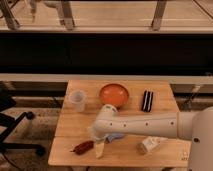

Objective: Place the pepper in the ceramic cup

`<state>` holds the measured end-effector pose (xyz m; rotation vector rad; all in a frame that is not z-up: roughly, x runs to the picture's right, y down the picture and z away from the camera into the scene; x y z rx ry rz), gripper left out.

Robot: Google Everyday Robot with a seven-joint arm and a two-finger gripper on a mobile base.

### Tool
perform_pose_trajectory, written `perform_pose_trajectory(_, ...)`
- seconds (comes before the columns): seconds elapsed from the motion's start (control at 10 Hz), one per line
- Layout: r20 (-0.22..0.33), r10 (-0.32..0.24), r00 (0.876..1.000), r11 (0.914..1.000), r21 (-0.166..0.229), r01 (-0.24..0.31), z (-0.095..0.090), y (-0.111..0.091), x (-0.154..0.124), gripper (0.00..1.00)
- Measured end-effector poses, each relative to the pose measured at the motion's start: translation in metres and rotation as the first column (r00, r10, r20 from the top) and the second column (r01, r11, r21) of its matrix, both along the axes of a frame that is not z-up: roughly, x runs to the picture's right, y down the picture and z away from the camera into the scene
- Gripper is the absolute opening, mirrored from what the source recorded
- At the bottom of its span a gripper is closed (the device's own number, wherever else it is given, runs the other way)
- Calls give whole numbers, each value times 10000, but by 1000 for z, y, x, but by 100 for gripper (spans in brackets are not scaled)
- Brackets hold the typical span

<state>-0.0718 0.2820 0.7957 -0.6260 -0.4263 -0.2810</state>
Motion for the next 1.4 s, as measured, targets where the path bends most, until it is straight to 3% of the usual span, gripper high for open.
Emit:
perform_pose_trajectory(0.2,-4,17,10000,10000,-4,-17,0,-1,0,72)
perform_pose_trajectory(0.3,-8,40,10000,10000,-3,-40,1,-1,0,70)
perform_pose_trajectory(0.5,-3,54,10000,10000,-5,-54,1,-2,0,75)
perform_pose_trajectory(0.7,3,46,10000,10000,-12,-46,-1,-3,1,69)
perform_pose_trajectory(1.3,-4,12,10000,10000,-20,-12,-9,-9,5,7)
perform_pose_trajectory(1.4,10,4,10000,10000,-9,-4,-10,-12,4,5)
